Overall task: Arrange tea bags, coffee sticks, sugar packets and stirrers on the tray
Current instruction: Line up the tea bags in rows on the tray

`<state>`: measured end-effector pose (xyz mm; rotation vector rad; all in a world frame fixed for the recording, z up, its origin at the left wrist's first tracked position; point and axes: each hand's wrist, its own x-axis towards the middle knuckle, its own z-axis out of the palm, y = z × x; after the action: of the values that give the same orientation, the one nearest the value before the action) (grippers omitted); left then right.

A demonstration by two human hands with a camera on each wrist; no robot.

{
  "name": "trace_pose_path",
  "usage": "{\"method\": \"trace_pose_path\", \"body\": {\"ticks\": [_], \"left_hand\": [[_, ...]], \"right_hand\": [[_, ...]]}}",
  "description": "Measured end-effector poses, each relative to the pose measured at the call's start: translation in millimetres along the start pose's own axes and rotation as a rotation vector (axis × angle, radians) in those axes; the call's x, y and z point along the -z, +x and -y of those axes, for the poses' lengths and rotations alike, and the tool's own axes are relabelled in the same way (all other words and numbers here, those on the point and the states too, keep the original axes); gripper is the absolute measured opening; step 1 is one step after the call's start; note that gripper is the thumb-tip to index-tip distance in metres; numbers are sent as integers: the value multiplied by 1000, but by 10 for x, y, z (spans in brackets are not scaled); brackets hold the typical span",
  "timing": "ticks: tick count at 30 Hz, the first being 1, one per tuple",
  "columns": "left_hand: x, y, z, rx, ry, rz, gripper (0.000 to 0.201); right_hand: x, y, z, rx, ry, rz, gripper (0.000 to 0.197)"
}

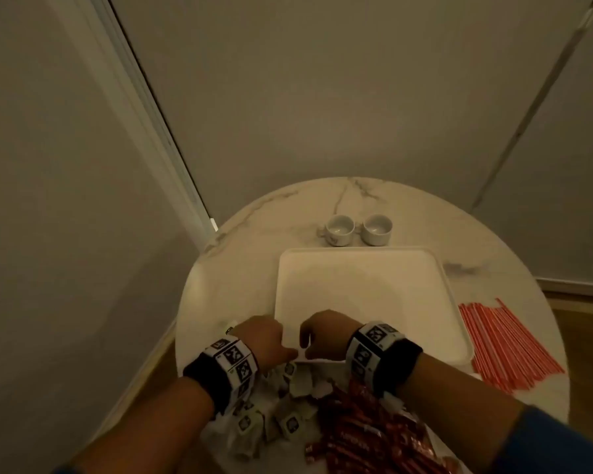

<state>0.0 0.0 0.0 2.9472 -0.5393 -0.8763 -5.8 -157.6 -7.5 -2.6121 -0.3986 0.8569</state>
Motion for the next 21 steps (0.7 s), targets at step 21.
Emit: {"method": "trace_pose_path", "body": {"ticks": [21], "left_hand": [[427, 112, 153, -178, -467, -85, 12]], "right_hand": [[139, 83, -66, 52, 618, -28, 11]]}}
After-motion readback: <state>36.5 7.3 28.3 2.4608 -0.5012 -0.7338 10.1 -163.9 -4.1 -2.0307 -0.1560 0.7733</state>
